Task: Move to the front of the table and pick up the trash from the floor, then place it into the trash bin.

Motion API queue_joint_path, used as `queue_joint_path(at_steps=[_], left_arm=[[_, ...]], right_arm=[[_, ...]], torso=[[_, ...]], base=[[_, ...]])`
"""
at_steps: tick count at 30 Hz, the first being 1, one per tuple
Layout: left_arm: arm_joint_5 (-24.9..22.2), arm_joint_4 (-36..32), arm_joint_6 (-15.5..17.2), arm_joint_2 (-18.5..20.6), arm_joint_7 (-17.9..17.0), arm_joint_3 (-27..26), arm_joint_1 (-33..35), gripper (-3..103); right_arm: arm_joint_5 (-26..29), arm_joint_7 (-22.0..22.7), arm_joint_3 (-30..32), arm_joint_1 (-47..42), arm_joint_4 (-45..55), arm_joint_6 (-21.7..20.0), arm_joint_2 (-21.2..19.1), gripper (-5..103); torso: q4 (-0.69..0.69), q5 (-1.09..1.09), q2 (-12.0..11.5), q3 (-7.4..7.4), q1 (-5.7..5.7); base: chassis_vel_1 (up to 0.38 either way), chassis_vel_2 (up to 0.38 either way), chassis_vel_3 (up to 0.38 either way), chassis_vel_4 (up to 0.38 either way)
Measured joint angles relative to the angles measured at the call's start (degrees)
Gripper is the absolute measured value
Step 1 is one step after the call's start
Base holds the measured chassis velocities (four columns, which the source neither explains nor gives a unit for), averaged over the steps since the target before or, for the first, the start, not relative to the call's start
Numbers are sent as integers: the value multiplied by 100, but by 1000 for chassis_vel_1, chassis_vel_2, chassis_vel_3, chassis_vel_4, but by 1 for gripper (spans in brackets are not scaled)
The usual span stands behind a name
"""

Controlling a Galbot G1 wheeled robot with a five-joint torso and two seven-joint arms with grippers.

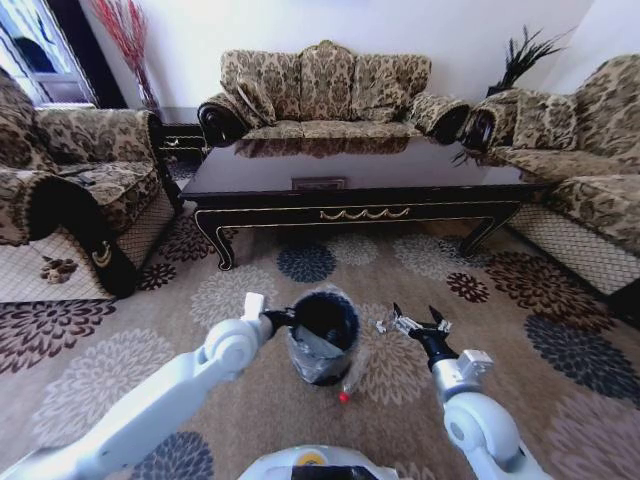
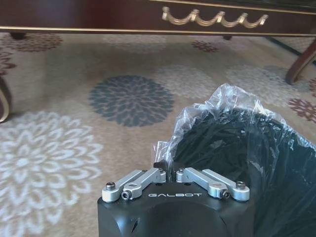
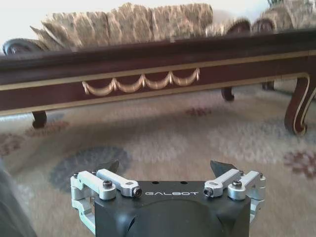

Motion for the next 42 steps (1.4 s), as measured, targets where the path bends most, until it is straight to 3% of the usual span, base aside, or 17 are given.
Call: queue_joint_path(at_steps=[12, 29, 42], left_arm=[[-165, -259, -65, 414, 108, -1023, 690, 4], [-165, -566, -101, 729, 391, -2534, 2008, 4], [6, -765, -118, 602, 432, -2735, 2462, 4]], right_arm=[[-113, -56, -715, 663, -1571, -40, 272, 100], [-254, 333, -1570, 1133, -2480, -229, 902, 100], [-324, 484, -1627, 1441, -3473, -16, 1083, 100]], torso=[[-2, 1, 0, 0, 0], [-1, 1, 0, 0, 0], [-1, 1, 0, 0, 0]], base=[[0, 0, 0, 0], [0, 0, 0, 0], [0, 0, 0, 0]])
